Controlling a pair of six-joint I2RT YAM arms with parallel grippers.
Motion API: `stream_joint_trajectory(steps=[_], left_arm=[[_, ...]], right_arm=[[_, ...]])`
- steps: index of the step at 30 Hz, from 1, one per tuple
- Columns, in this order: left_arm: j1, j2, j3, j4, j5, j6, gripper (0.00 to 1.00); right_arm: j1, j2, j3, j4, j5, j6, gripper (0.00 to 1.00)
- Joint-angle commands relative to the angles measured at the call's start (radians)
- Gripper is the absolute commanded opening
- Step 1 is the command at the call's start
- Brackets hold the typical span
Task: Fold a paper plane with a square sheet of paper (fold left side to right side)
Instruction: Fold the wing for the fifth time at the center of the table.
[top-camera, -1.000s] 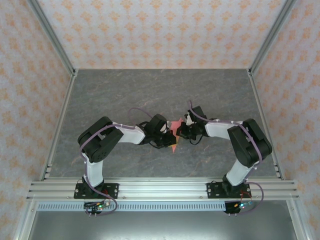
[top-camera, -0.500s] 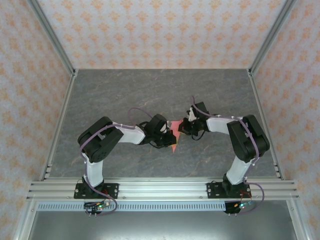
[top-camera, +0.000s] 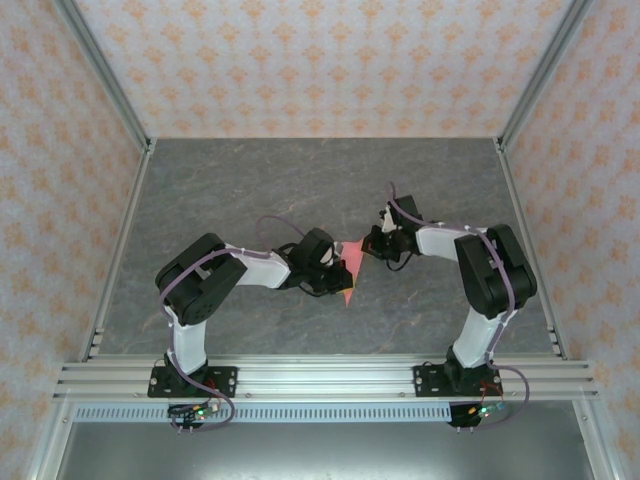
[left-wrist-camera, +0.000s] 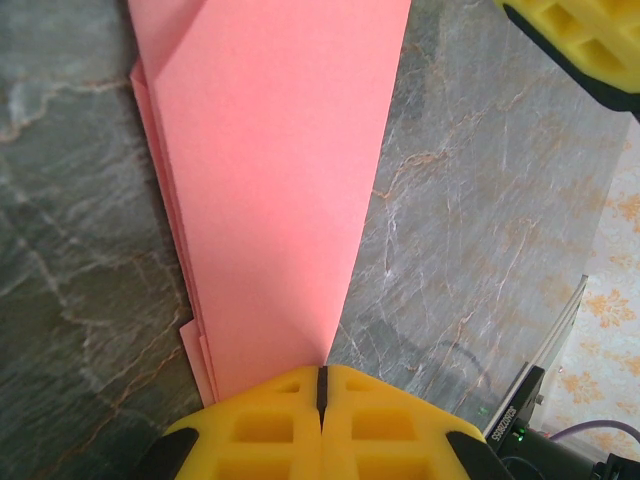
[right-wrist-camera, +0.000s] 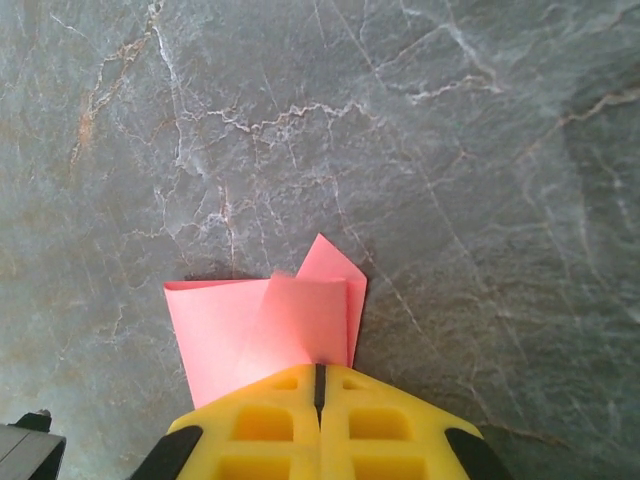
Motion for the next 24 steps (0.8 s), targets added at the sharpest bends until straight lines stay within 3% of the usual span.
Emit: stream_joint_trajectory(steps=[1,17,24], left_arm=[[-0.015,0.043,-0.051,-0.141,-0.056,0.011,0.00],[-0.015,0.032,-0.057,-0.145,-0.058,0.009,0.00],[-0.015,0.025,-0.056,-0.148,-0.059,0.009,0.00]], right_arm=[[-0.016,0.033,0.036,0.017,0.039,-0.029,0.00],[-0.068,0.105,0.145,-0.052,0.106,-0.081,0.00],[-0.090,0.063,0.183,-0.104,0.113,-0.112,0.00]])
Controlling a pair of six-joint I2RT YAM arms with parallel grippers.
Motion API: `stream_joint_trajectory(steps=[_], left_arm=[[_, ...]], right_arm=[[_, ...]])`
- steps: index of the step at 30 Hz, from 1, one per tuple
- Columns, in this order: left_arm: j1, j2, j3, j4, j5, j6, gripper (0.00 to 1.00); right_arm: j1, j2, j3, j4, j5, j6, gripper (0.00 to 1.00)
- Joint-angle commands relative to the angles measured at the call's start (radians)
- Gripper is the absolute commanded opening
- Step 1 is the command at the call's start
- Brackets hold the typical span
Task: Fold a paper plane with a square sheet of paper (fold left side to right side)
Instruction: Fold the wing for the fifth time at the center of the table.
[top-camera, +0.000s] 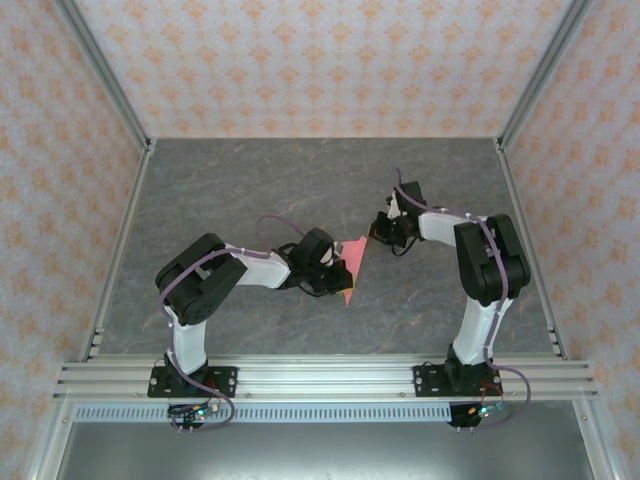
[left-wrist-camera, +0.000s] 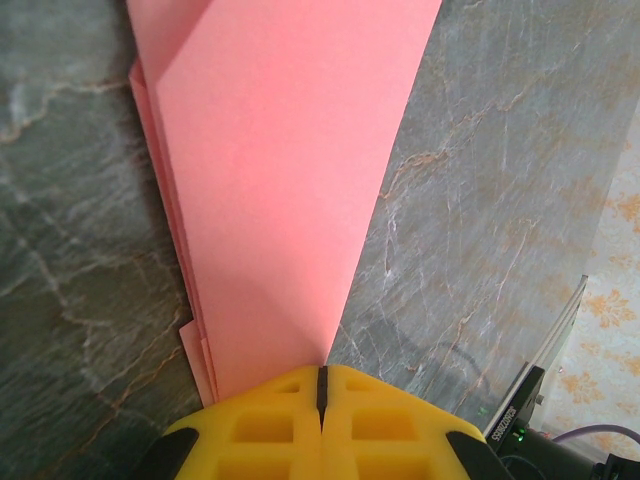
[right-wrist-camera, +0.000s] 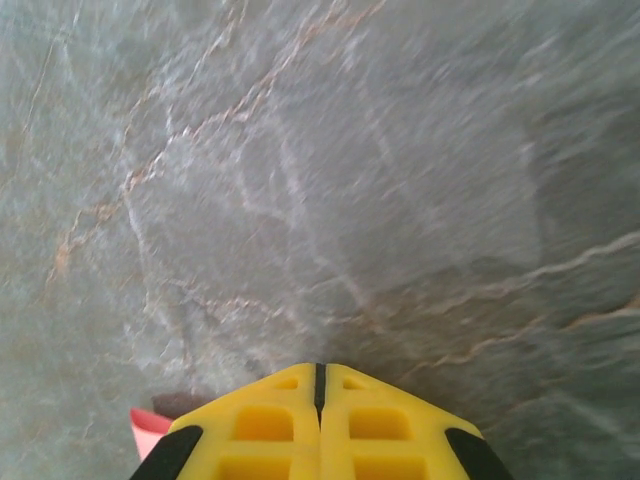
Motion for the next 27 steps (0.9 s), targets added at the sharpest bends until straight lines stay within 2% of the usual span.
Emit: stream_joint_trajectory(steps=[1,5,10,18,27], left_arm=[[-0.014,0.025,-0.055,-0.147,-0.059,0.009,0.00],[-0.015,0.025,-0.050,-0.147,-0.060,0.010,0.00],[-0.015,0.020,-0.046,-0.150,-0.061,0.010,0.00],[-0.015,0.006,-0.045,-0.150,-0.060,0.013,0.00],[-0.015,-0.055,-0.049,-0.138,-0.060,0.021,0.00]], right_arm=[[-0.013,-0.048,0.030,-0.037,0.048,-0.032,0.00],[-0.007,-0.153,-0.026,-0.018,-0.002,0.003,0.00],[0.066,-0.230,-0.138,0.078,-0.114,0.098,0.00],[0.135,-0.125,-0.170,0.165,-0.143,0.217,0.00],[0.137,-0.031,-0.154,0.057,-0.048,0.189,0.00]])
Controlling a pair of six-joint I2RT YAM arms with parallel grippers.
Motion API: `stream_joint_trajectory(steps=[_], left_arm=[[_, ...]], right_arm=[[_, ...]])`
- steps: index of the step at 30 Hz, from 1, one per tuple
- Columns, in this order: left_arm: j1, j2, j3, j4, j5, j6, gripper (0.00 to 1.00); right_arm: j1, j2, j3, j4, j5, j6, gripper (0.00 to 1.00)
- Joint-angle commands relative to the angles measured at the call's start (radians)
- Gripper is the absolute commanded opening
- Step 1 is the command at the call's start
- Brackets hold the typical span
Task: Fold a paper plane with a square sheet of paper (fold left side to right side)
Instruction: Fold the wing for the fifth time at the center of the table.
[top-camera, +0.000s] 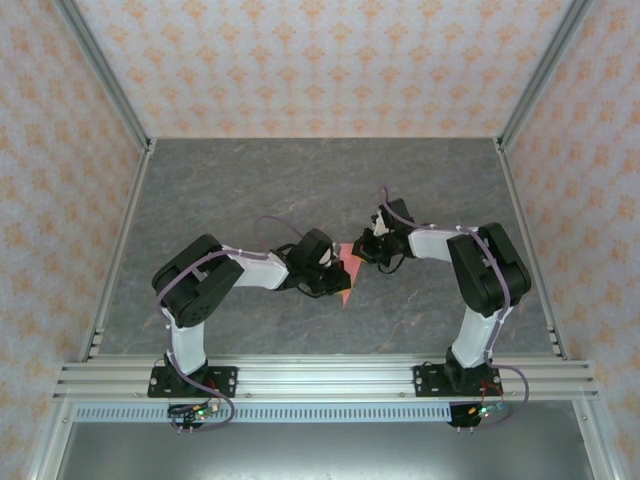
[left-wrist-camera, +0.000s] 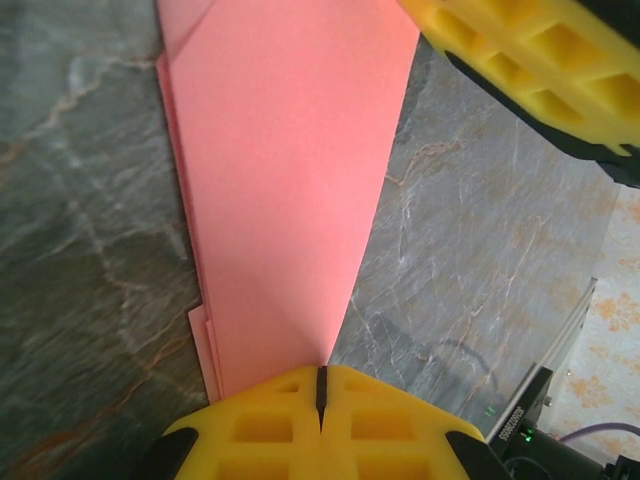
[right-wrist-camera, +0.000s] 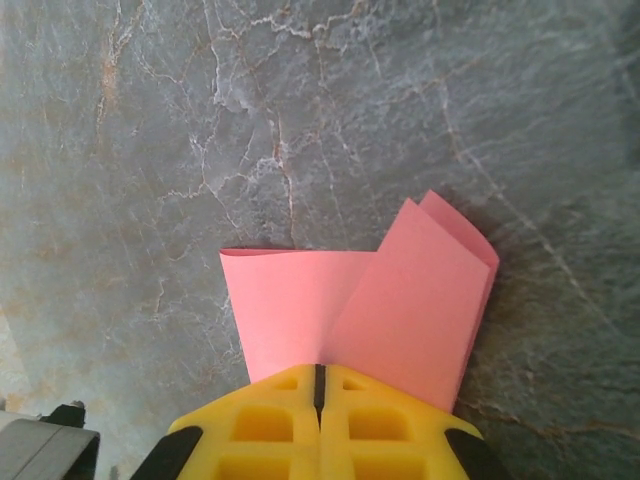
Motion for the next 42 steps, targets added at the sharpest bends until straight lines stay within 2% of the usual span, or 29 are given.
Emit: stream_joint_trajectory(steps=[1,13,20,42], left_arm=[[-0.014,-0.033,-0.033,-0.117,-0.038,0.018,0.00],[-0.028,-0.139,-0.021,-0.085,0.009,0.025,0.01],[-0.049,-0.082,0.019,-0.078,0.045,0.019,0.01],[-0.050,-0.029,-0.004,-0.096,0.017,0.033,0.01]], right_arm=[[0.004,0.037,0.008,-0.071,0.080,-0.017,0.00],[0.003,0.050,0.015,-0.098,0.091,-0.031,0.00],[0.004,0.050,0.017,-0.108,0.097,-0.038,0.00],[0.003,0.064,0.033,-0.142,0.108,-0.050,0.00]])
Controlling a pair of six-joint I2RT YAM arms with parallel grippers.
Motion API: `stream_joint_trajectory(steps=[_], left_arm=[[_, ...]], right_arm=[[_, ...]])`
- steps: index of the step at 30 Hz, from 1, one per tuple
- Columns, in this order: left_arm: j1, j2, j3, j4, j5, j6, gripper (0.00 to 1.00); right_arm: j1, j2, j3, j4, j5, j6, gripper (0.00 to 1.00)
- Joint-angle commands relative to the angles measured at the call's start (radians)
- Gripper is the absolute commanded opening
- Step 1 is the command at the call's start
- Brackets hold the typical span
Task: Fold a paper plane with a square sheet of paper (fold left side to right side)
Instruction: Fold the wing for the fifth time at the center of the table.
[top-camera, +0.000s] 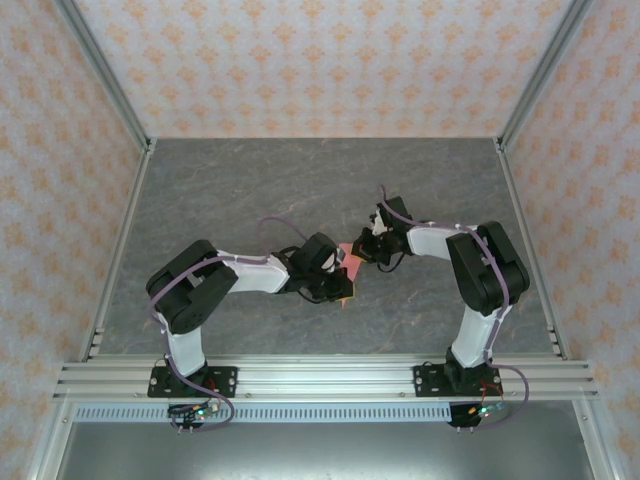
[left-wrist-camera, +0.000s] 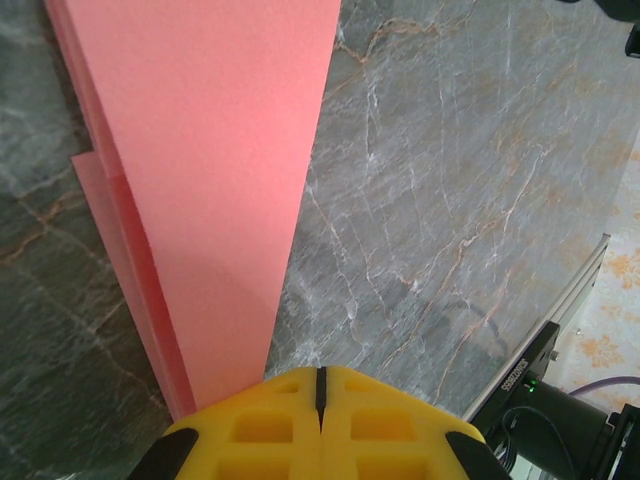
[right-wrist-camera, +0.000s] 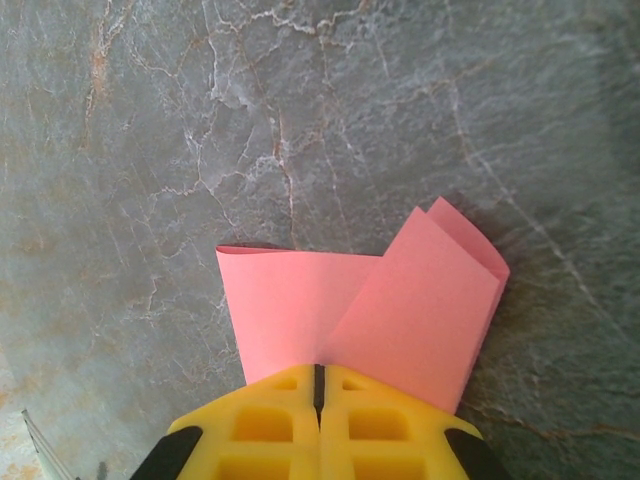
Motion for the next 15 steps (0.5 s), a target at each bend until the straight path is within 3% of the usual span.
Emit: stream_joint_trajectory(steps=[1,15], left_arm=[[-0.006,0.017,-0.009,-0.018,-0.007,0.021,0.01],[-0.006,0.032,-0.026,-0.018,-0.012,0.019,0.01]], right_arm=[[0.002,0.051,-0.002,-0.081,0.100,-0.019,0.00],[0.001,0.059,0.005,-0.095,0.104,-0.024,0.00]])
